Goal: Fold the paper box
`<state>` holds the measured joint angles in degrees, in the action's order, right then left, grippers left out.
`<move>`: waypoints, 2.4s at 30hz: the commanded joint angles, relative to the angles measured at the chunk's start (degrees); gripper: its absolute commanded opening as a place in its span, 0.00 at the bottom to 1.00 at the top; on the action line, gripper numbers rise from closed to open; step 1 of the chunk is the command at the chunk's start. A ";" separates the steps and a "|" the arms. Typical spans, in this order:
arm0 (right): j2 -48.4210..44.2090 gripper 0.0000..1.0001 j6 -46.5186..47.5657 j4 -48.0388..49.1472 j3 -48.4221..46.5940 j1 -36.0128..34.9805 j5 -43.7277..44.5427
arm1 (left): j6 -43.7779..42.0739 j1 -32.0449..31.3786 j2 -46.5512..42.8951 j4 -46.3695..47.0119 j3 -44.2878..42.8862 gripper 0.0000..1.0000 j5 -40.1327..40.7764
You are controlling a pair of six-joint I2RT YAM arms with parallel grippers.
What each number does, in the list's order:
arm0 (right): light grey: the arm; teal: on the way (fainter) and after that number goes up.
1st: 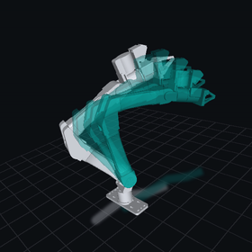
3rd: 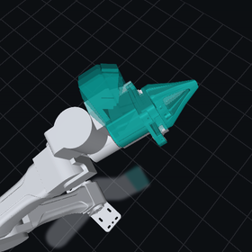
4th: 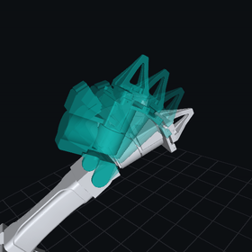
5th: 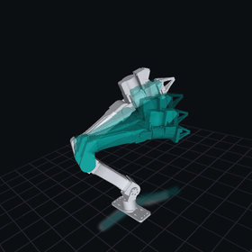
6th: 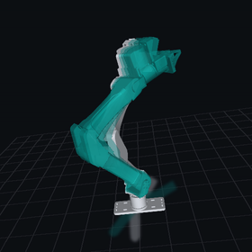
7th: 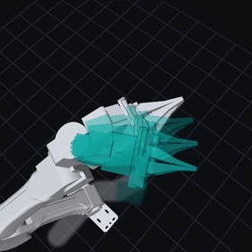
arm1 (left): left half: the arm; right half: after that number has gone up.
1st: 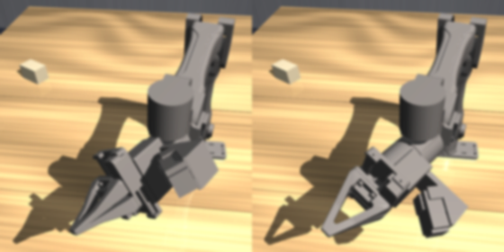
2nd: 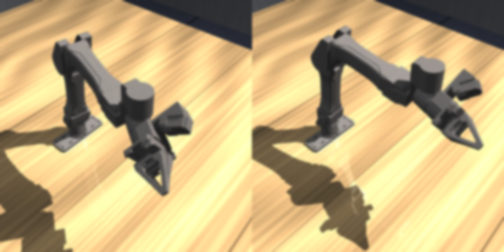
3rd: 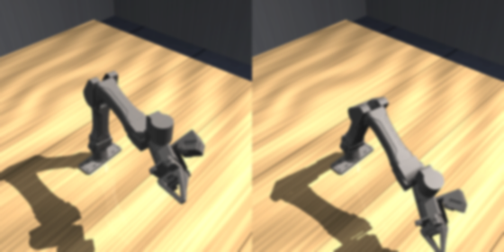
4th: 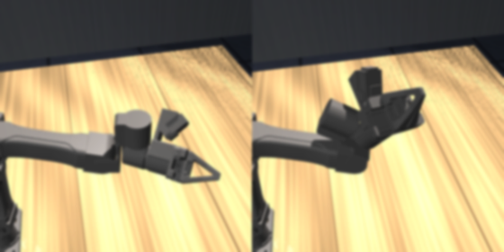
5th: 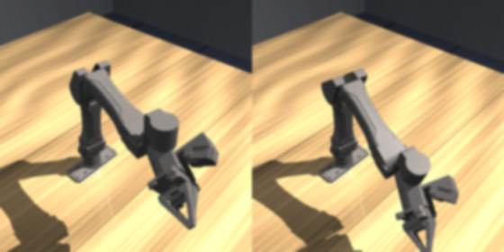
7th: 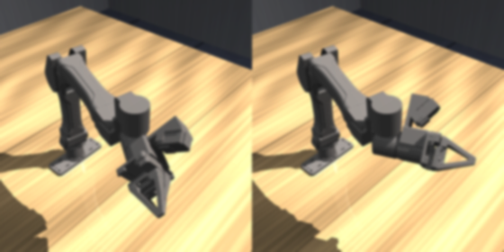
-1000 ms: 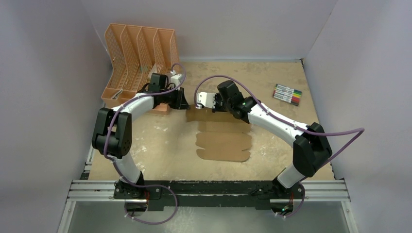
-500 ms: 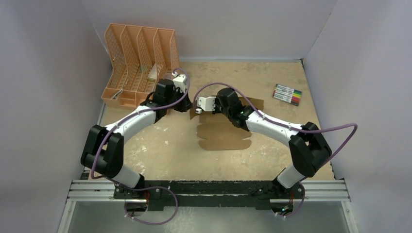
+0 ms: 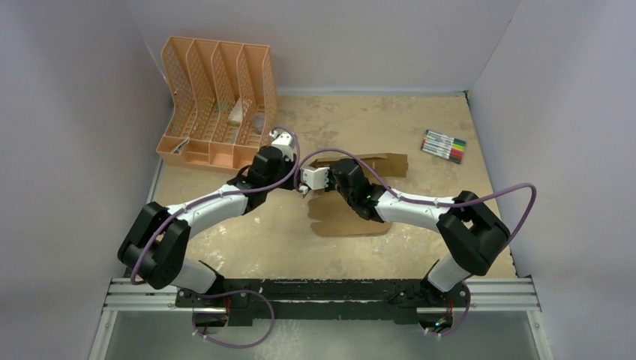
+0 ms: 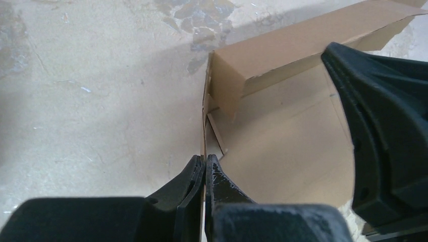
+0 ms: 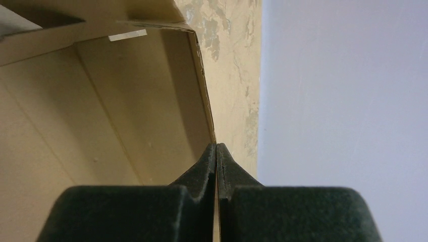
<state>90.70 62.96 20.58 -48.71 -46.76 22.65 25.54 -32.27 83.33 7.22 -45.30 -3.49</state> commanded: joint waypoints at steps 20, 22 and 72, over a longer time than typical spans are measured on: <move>-2.79 0.00 -9.40 13.77 9.51 -9.81 8.97 | 10.92 -11.08 -7.10 20.94 13.32 0.09 7.42; -3.18 0.00 -10.61 13.02 9.50 -9.97 8.67 | 13.01 -11.58 -7.45 23.78 15.12 0.11 6.79; -17.90 0.42 -29.30 -11.39 3.18 0.44 -4.61 | 18.17 -12.20 -15.23 -0.41 9.70 0.65 12.15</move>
<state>76.62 41.17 17.28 -40.10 -52.42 22.41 45.15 -44.66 70.37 20.58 -28.95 0.32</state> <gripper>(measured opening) 0.345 0.618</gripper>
